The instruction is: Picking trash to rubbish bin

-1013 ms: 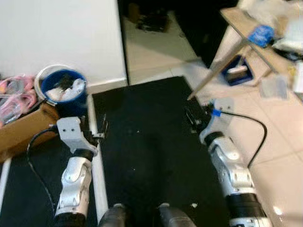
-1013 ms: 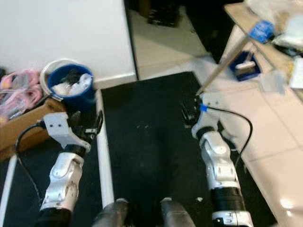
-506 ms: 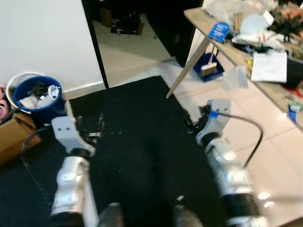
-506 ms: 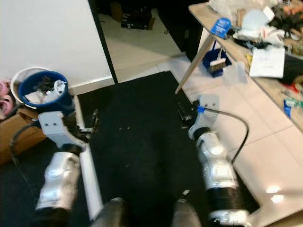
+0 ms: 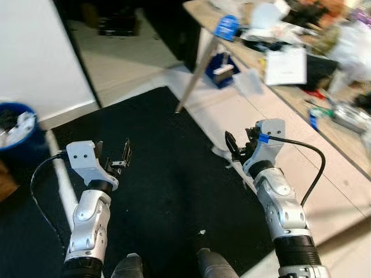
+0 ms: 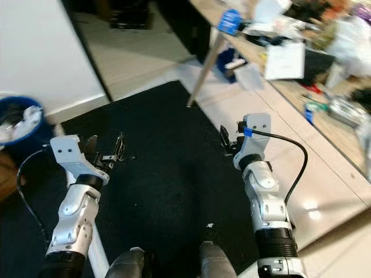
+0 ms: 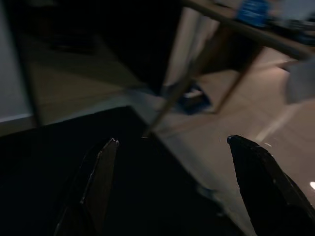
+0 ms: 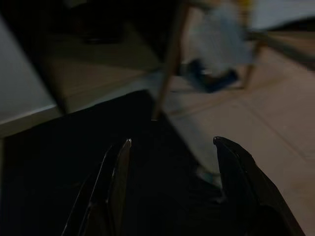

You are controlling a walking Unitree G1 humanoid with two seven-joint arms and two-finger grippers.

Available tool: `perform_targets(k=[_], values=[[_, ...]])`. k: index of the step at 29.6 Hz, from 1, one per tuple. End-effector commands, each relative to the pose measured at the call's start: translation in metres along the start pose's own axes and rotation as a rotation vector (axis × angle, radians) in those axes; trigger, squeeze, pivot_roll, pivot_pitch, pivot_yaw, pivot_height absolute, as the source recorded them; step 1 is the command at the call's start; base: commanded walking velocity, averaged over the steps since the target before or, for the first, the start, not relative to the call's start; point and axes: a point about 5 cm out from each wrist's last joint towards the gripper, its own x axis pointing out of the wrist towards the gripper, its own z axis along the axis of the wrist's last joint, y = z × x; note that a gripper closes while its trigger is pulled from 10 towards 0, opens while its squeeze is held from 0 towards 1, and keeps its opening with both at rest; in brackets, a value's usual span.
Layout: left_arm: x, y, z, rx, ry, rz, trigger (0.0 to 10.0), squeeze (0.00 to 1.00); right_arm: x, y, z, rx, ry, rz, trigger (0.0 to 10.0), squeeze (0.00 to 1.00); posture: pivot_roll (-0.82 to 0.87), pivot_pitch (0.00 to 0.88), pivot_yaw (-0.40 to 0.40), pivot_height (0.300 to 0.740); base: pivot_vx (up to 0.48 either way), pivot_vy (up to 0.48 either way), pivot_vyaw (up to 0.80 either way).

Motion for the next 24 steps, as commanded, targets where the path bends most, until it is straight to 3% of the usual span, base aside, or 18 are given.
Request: perform_targets(k=[1,24], values=[[-0.004,0.001,-0.0075,-0.014,0.035,0.007,10.0,0.0,-0.0033,-0.0002,-0.0064,0.008,0.028,-0.004,10.0,0.0,0.02,0.15,0.004,0.74,0.0,0.0,-0.76],[-0.0034,0.0007,-0.006,-0.017,0.026,0.003,10.0,0.0,-0.0027,-0.0006,-0.005,-0.003,0.03,-0.006,10.0,0.0,0.01,0.156,0.002,0.74,0.0,0.0,-0.76]])
